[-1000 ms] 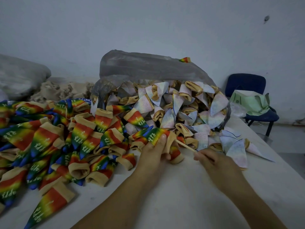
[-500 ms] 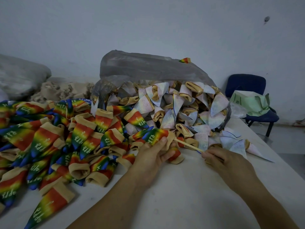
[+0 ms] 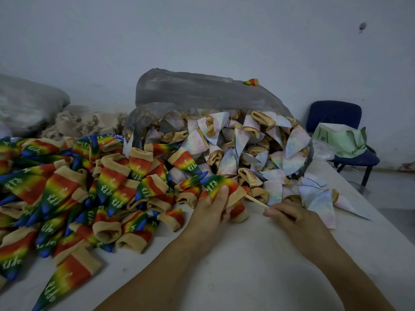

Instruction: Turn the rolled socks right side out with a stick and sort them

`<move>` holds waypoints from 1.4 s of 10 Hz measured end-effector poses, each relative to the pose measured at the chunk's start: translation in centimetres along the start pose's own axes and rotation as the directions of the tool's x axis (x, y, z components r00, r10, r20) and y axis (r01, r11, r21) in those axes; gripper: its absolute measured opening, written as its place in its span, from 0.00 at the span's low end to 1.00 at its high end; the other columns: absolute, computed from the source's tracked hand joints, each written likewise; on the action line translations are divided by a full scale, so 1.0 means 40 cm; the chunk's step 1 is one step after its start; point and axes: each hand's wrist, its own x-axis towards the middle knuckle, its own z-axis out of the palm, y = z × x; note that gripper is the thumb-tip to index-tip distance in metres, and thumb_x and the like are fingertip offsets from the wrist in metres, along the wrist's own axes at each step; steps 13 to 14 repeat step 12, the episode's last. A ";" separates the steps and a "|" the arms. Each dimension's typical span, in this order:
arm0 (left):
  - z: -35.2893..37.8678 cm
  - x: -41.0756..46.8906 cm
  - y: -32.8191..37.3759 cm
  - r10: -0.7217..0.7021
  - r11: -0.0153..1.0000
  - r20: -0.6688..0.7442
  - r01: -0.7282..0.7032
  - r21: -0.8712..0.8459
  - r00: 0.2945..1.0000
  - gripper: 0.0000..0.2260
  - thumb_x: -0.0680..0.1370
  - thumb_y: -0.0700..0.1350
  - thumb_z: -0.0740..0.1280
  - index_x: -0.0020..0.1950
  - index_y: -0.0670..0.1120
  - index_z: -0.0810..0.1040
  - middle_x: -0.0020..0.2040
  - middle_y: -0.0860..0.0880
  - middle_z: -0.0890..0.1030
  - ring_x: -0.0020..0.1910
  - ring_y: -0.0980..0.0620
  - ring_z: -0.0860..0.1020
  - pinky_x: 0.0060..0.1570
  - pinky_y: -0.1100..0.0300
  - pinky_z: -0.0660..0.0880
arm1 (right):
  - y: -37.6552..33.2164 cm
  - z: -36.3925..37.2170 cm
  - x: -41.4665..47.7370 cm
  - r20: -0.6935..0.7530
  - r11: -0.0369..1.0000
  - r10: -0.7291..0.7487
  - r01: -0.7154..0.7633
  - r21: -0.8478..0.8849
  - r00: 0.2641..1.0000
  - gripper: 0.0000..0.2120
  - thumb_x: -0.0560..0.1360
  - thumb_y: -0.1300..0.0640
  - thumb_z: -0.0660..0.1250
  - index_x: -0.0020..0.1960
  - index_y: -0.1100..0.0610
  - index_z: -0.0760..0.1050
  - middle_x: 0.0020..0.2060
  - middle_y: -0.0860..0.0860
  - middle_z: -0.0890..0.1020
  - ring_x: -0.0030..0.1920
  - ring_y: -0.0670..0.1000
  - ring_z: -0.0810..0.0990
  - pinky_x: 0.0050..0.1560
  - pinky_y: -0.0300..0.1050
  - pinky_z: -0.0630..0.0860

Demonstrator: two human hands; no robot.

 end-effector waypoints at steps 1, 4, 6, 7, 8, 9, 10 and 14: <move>-0.001 0.006 0.005 -0.111 0.986 -0.098 0.098 -0.136 0.989 0.31 0.73 0.72 0.53 0.30 0.53 0.83 0.25 0.47 0.75 0.28 0.60 0.63 0.29 0.66 0.67 | 0.013 -0.006 -0.002 0.034 0.999 -0.019 0.020 -0.041 0.999 0.07 0.74 0.42 0.63 0.40 0.40 0.78 0.39 0.41 0.81 0.44 0.38 0.76 0.46 0.44 0.74; -0.028 0.016 0.029 -0.031 0.993 -0.212 0.007 -0.116 0.977 0.09 0.81 0.57 0.62 0.51 0.64 0.83 0.49 0.60 0.85 0.50 0.61 0.82 0.41 0.69 0.76 | 0.044 0.006 0.013 -0.030 0.863 -0.053 0.030 -0.504 0.998 0.12 0.80 0.58 0.57 0.60 0.47 0.73 0.55 0.50 0.75 0.50 0.50 0.73 0.52 0.45 0.72; -0.015 0.002 0.025 -0.090 0.960 -0.030 0.079 -0.268 0.996 0.10 0.80 0.44 0.65 0.58 0.47 0.82 0.51 0.46 0.86 0.50 0.50 0.85 0.43 0.61 0.81 | 0.041 0.061 -0.005 -0.034 0.820 -0.056 0.026 -0.571 0.998 0.22 0.81 0.50 0.54 0.75 0.46 0.59 0.70 0.50 0.63 0.68 0.51 0.64 0.64 0.47 0.67; -0.008 0.003 0.017 -0.086 0.945 0.013 0.085 -0.316 0.996 0.11 0.75 0.48 0.68 0.53 0.44 0.84 0.52 0.42 0.85 0.55 0.45 0.83 0.47 0.59 0.81 | 0.054 0.065 0.000 0.036 0.769 -0.025 0.042 -0.638 0.999 0.22 0.81 0.47 0.52 0.75 0.44 0.58 0.73 0.47 0.61 0.71 0.50 0.60 0.67 0.46 0.64; -0.012 0.005 0.016 -0.103 0.941 0.019 0.104 -0.321 0.995 0.19 0.75 0.54 0.66 0.52 0.39 0.84 0.52 0.39 0.85 0.55 0.45 0.83 0.48 0.60 0.80 | 0.033 0.083 -0.006 0.053 0.725 -0.060 0.080 -0.684 0.997 0.19 0.80 0.47 0.56 0.71 0.43 0.66 0.68 0.47 0.68 0.67 0.51 0.66 0.58 0.47 0.69; -0.019 0.010 0.015 -0.106 0.930 0.033 0.111 -0.351 0.994 0.23 0.76 0.57 0.63 0.59 0.39 0.81 0.52 0.37 0.85 0.55 0.44 0.84 0.47 0.60 0.81 | 0.021 0.096 -0.007 -0.021 0.775 -0.159 0.112 -0.622 0.987 0.12 0.71 0.56 0.73 0.54 0.53 0.83 0.47 0.53 0.81 0.48 0.59 0.78 0.38 0.51 0.75; -0.019 0.011 0.013 -0.103 0.909 0.048 0.114 -0.401 0.994 0.17 0.77 0.54 0.64 0.62 0.47 0.79 0.53 0.40 0.85 0.55 0.44 0.84 0.44 0.54 0.82 | 0.027 0.110 -0.003 -0.115 0.815 -0.212 0.111 -0.569 0.970 0.12 0.64 0.64 0.78 0.47 0.60 0.84 0.39 0.57 0.81 0.40 0.62 0.79 0.32 0.53 0.76; -0.038 0.008 0.004 -0.172 0.800 0.142 0.222 -0.558 0.975 0.12 0.77 0.49 0.67 0.55 0.45 0.83 0.60 0.43 0.83 0.60 0.46 0.81 0.40 0.54 0.82 | 0.012 0.115 0.011 -0.386 0.959 -0.190 0.086 -0.270 0.903 0.14 0.73 0.61 0.71 0.59 0.59 0.79 0.53 0.57 0.77 0.55 0.57 0.74 0.53 0.52 0.73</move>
